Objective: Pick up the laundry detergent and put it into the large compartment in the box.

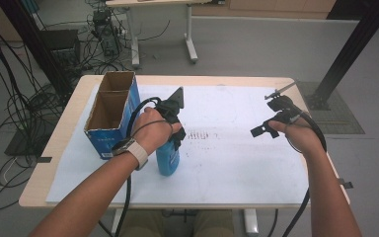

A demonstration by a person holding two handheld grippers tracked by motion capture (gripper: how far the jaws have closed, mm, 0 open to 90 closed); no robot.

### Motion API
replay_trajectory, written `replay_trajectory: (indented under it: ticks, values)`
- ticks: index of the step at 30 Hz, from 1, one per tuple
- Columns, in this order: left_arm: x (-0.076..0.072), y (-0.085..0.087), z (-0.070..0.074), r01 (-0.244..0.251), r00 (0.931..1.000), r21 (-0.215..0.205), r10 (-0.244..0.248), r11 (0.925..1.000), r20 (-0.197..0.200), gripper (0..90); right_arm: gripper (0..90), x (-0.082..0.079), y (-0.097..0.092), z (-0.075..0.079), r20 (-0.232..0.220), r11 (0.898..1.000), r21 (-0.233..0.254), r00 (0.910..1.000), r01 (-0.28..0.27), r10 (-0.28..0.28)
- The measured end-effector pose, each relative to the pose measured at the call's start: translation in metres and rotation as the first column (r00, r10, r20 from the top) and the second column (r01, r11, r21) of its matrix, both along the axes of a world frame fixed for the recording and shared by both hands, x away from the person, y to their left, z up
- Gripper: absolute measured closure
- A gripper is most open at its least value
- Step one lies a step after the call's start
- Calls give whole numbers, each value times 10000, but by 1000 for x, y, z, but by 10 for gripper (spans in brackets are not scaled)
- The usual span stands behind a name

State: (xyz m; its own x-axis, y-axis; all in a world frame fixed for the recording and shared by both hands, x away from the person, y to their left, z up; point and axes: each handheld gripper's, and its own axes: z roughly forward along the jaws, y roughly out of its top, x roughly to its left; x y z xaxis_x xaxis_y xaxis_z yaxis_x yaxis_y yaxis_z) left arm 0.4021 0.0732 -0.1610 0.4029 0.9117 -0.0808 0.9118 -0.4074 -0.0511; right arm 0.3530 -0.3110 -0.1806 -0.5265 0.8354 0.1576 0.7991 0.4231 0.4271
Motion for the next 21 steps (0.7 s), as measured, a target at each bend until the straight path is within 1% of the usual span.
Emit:
replay_trajectory:
  ticks: [7, 9, 13, 18, 20, 21]
  values:
    - [0, -8, 0, 22, 10000, 336, -21, 9994, -7, 383, 116, 0, 0, -1, 1, 10000, 39, 10000, 17, -17]
    - [1, -8, 0, -23, 10000, 354, 24, 9994, -31, 387, 116, 0, 0, -1, 5, 10000, 37, 10000, 13, -13]
    - [3, -12, 0, -49, 9998, 541, 60, 9985, -213, 391, 116, 0, 0, 0, 18, 10000, 37, 10000, 32, -32]
    - [3, -13, 0, -84, 9998, 556, 94, 9984, -177, 393, 116, -1, -1, 1, 67, 10000, 19, 10000, 32, -32]
    - [4, -15, -1, -55, 9997, 606, 70, 9981, -248, 393, 116, -1, -1, 1, 58, 10000, -2, 10000, 37, -37]
    - [4, -14, -1, -121, 9997, 569, 133, 9983, -216, 393, 116, -1, -1, 0, 60, 10000, -5, 10000, 41, -41]
